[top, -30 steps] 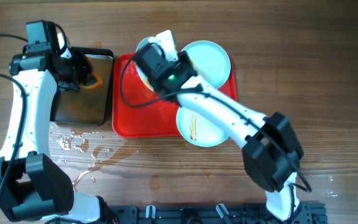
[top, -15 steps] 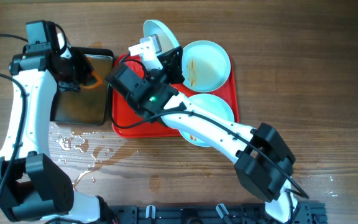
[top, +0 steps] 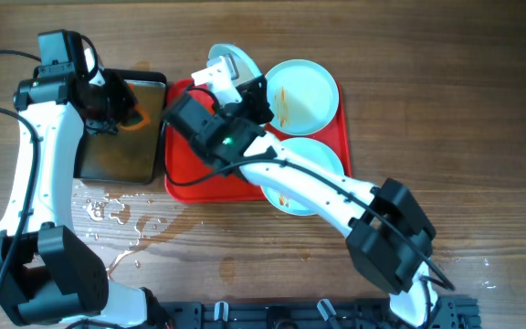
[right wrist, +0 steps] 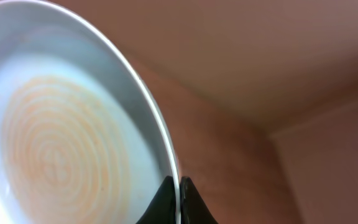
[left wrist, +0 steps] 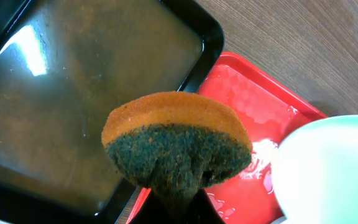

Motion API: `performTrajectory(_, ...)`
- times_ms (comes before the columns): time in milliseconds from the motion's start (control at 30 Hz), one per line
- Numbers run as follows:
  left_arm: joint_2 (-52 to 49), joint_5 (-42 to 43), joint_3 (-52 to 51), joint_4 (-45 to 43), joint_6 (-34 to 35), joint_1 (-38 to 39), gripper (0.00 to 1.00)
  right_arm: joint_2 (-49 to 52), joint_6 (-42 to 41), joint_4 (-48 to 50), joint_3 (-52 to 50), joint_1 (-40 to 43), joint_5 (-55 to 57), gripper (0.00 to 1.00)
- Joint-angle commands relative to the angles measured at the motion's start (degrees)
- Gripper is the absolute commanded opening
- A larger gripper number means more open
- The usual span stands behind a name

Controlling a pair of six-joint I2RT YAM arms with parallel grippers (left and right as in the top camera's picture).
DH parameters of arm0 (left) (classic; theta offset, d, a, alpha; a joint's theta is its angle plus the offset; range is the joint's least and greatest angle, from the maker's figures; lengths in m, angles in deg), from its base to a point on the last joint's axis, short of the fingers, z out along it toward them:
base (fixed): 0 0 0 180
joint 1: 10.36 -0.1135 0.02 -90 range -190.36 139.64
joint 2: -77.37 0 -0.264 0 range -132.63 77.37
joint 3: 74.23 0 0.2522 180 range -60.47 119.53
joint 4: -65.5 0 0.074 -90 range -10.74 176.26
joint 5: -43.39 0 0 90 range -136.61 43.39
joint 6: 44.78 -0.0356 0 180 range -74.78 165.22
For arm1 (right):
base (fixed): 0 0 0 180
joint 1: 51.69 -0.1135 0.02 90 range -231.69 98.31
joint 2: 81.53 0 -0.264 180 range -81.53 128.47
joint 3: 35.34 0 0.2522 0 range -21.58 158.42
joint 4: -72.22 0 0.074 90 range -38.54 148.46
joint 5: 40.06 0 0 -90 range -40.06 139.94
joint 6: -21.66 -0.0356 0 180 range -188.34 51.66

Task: Clean dirty plates on tray and stack at the side
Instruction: 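Lift the cleaned left plate with right gripper and place it right of tray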

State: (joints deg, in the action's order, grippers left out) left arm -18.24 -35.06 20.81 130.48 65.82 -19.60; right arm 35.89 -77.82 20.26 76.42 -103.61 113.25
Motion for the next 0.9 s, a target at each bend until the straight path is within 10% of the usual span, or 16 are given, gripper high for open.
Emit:
performTrajectory(0, 0.0, -0.8, 0.5, -0.2, -0.9, -0.2, 0.04, -6.2, -6.1, -2.8, 0.6, 6.1, -21.9, 0.04)
performTrajectory(333, 0.0, -0.8, 0.3, -0.1, -0.7, -0.2, 0.04, -14.5, -5.7, -7.1, 0.5, 40.0, -77.3, 0.04)
performTrajectory(867, -0.1, -0.8, 0.3, -0.1, -0.7, -0.2, 0.04, -14.0, -10.3, -1.3, -23.0, 70.4, -70.1, 0.04)
